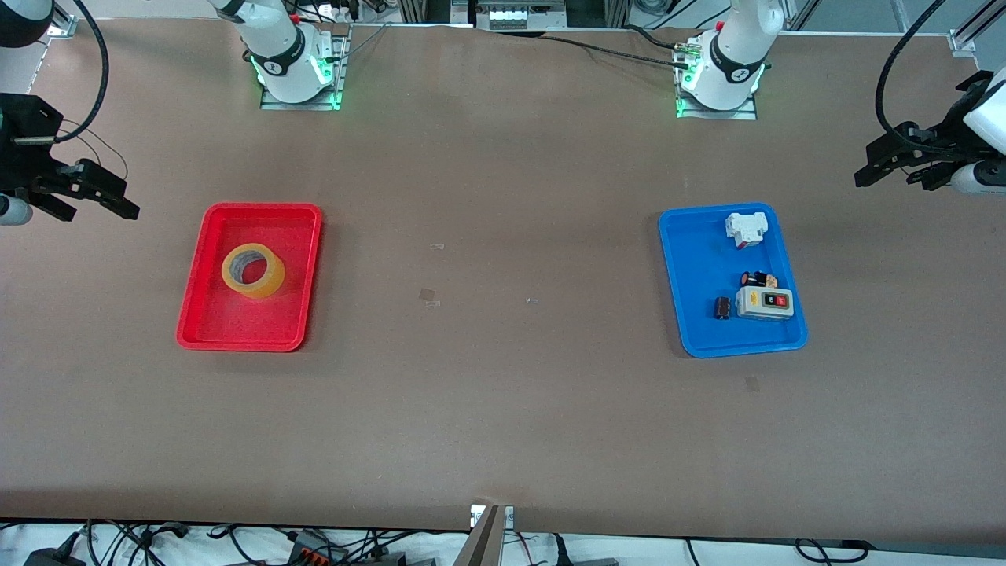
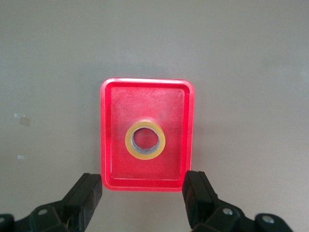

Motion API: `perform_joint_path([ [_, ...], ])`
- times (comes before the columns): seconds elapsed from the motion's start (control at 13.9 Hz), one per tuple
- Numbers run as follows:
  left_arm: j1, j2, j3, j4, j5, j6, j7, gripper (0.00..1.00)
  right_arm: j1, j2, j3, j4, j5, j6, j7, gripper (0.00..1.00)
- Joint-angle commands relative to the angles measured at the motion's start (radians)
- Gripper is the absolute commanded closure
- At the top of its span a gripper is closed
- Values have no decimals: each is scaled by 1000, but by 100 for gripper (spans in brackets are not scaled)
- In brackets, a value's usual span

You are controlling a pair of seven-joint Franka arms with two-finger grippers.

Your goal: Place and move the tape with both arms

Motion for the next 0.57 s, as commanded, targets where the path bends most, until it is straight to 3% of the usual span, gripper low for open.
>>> perform_joint_path([
  [0.0,-35,-3,34,13,23,-3,-8,0,-3,-23,7,-19,2,-23,-22,0],
  [0.5,-33,-5,35,13,23,-2,-8,0,-3,-31,9,-16,7,-24,-6,0],
])
